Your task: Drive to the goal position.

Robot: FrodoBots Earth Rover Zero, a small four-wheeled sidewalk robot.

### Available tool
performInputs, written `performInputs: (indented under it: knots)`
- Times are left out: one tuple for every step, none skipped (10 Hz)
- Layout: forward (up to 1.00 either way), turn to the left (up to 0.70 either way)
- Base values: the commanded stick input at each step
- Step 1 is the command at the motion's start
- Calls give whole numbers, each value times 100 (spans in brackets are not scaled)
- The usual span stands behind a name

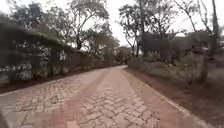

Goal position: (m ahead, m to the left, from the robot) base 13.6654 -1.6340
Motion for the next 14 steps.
performInputs:
  knots:
    - [70, 0]
    - [70, 0]
    - [70, 0]
    - [70, 0]
    - [70, 0]
    - [70, 0]
    - [70, 0]
    - [70, 0]
    - [70, 0]
    - [70, 0]
    - [70, 0]
    - [70, 0]
    - [70, 0]
    - [70, 0]
